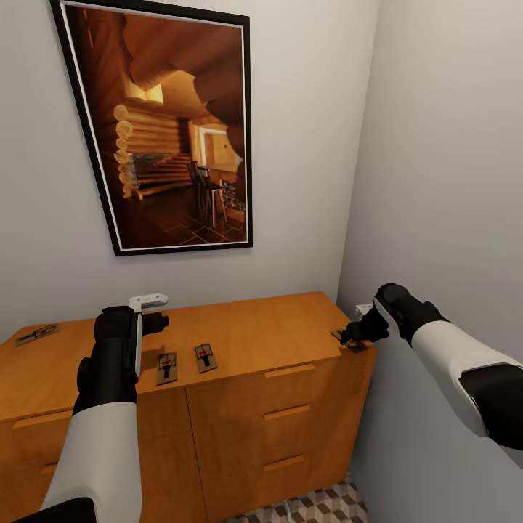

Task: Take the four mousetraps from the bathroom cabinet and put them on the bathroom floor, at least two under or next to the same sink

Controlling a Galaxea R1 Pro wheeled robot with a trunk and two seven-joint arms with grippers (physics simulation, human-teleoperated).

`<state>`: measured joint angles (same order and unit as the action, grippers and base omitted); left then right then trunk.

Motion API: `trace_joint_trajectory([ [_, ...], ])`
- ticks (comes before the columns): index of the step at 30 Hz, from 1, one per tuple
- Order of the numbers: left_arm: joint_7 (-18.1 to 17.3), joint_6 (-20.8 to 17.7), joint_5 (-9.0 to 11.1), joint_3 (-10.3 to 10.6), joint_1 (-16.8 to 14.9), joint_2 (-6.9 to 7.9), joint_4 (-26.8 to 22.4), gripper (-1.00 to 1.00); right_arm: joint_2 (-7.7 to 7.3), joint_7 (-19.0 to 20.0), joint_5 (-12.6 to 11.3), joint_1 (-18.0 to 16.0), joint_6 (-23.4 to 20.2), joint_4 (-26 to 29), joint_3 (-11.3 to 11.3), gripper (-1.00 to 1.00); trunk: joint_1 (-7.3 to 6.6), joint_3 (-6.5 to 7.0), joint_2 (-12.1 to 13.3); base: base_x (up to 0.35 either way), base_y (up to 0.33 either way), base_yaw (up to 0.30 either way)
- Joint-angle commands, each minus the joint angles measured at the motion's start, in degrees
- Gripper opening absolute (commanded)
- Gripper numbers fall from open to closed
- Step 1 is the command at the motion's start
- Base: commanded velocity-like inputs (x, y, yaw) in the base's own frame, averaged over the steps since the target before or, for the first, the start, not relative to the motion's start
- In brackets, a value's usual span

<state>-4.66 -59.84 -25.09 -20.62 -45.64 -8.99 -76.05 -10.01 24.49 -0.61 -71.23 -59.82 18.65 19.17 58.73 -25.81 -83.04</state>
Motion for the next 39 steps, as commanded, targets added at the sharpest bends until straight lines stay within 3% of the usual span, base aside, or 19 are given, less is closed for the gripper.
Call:
trace_joint_trajectory([
  [1,-0.5,-0.16,-0.49,-0.13,-0.06,-0.06,-0.06,1.0,-0.05,0.23,-0.04,-0.04,-0.18,0.08,0.37,1.0,0.0,-0.07,-0.04,0.0,0.0,0.0],
  [26,-0.47,-0.16,-0.49,-0.13,-0.06,-0.06,-0.04,1.0,0.07,0.12,-0.01,-0.04,1.74,-1.5,0.35,1.0,0.0,-0.07,-0.04,0.0,0.0,0.0],
  [39,-0.44,-0.16,-0.49,-0.13,-0.06,-0.06,0.01,1.0,1.08,0.12,0.05,-0.03,3.28,-2.62,0.34,1.0,0.0,-0.07,-0.04,0.0,0.0,0.0],
])
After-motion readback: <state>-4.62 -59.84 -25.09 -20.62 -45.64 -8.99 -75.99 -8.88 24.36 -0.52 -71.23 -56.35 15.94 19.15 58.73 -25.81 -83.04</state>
